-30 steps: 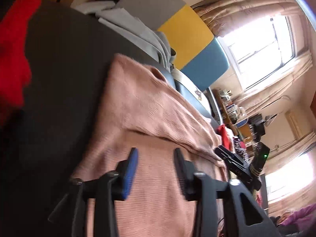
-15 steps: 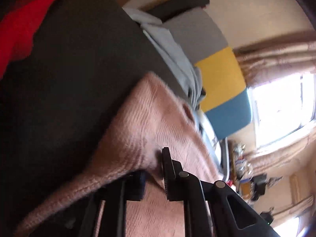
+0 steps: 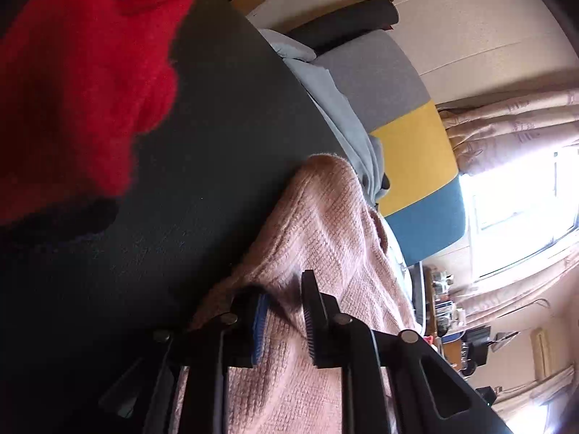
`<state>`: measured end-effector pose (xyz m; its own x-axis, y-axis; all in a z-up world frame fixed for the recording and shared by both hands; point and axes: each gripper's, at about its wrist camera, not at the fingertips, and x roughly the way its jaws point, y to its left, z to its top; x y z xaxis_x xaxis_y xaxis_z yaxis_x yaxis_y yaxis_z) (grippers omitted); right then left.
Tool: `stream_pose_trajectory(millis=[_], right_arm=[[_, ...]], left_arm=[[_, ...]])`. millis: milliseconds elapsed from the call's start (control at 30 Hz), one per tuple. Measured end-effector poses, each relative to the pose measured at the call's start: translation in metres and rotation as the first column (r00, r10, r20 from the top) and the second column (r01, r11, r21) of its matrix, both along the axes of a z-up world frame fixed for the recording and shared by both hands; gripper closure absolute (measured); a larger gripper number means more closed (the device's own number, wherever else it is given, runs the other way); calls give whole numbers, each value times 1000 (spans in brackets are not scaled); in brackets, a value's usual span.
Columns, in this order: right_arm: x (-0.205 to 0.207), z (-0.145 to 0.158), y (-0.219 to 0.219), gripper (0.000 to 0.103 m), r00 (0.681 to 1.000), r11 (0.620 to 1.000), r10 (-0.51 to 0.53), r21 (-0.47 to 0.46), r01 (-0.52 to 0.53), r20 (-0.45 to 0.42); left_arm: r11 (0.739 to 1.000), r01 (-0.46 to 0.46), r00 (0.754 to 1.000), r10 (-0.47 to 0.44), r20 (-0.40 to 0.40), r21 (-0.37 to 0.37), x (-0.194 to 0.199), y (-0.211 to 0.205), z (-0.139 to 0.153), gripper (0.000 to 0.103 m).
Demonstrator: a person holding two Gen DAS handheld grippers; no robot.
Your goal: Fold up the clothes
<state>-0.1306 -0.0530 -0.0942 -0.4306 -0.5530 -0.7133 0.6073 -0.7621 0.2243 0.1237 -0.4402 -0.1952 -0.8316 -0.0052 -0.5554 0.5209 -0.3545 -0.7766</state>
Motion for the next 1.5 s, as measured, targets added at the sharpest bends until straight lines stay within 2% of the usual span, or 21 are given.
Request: stream_pose_trajectory(millis=[100, 233, 267, 300, 333, 400, 500, 567, 600, 633, 700, 800, 867, 967, 1067, 1167, 1233, 1300, 1400, 1433, 1500], right_arm=[[-16, 9, -2, 36, 1000, 1000, 13, -28, -14, -10], [-40, -6, -26, 37, 997, 998, 56, 10, -57, 48], [-40, -7, -31, 51, 996, 997, 70, 19, -72, 56], [-39, -6, -35, 79, 994, 996, 86, 27, -88, 62], [-37, -6, -39, 93, 992, 994, 102, 34, -104, 68], [-30, 2, -47, 93, 989, 988, 142, 57, -144, 47], [-22, 42, -50, 93, 984, 986, 168, 22, -167, -54], [-29, 62, -49, 93, 986, 989, 147, -19, -149, -83], [-33, 62, -51, 93, 987, 991, 136, -1, -137, -89], [-37, 60, -53, 93, 987, 992, 127, 23, -125, -94], [-49, 36, -60, 93, 993, 991, 109, 84, -105, -40], [-55, -7, -71, 91, 995, 971, 98, 218, -101, 25], [-53, -7, -63, 87, 998, 979, 68, 192, -68, 6], [-46, 13, -52, 51, 997, 988, 34, 155, -24, -66], [-35, 36, -45, 49, 991, 995, 47, 92, -36, -123], [-19, 42, -56, 47, 983, 988, 149, 53, -144, -109], [-10, 39, -66, 44, 972, 976, 215, 47, -212, -92], [-3, 32, -75, 43, 960, 962, 272, 55, -268, -73], [-3, 14, -78, 41, 960, 959, 278, 64, -275, -36], [-6, 7, -78, 41, 962, 961, 272, 61, -271, -20], [-12, -2, -76, 40, 968, 966, 253, 50, -252, -3]], left_arm=[[1000, 10, 1000, -10, -2, -14, -6, 0, 6, 77], [999, 26, 1000, -25, 12, -45, -15, 1, 15, 81], [997, 26, 999, -23, 36, -73, -18, 2, 17, 87], [994, 24, 998, -18, 60, -104, -20, 2, 20, 95], [991, 25, 997, -16, 72, -128, -21, 3, 22, 95], [986, 24, 997, -11, 76, -168, -19, 5, 26, 96], [979, 13, 998, 0, 62, -205, -15, 7, 32, 96], [975, 19, 997, -3, 74, -220, -16, 8, 31, 96], [972, 28, 995, -4, 104, -234, -17, 10, 29, 96], [967, 39, 990, -3, 142, -250, -18, 12, 26, 94], [965, 56, 980, -4, 201, -256, -18, 14, 19, 91], [979, 56, 982, -18, 189, -198, -7, 15, 22, 85], [977, 67, 982, -28, 189, -203, 4, 19, 38, 84], [936, 87, 991, -45, 128, -341, 11, 27, 79, 83], [866, 183, 982, -138, 130, -466, -18, 26, 114, 77], [809, 330, 938, -226, 261, -486, -57, 15, 109, 77], [764, 428, 893, -277, 354, -482, -84, 7, 103, 69], [714, 523, 836, -322, 444, -467, -110, -1, 98, 63], [627, 653, 731, -373, 572, -425, -150, -14, 89, 51], [624, 668, 717, -393, 576, -405, -156, -18, 86, 51], [627, 678, 709, -419, 567, -384, -161, -24, 81, 51]])
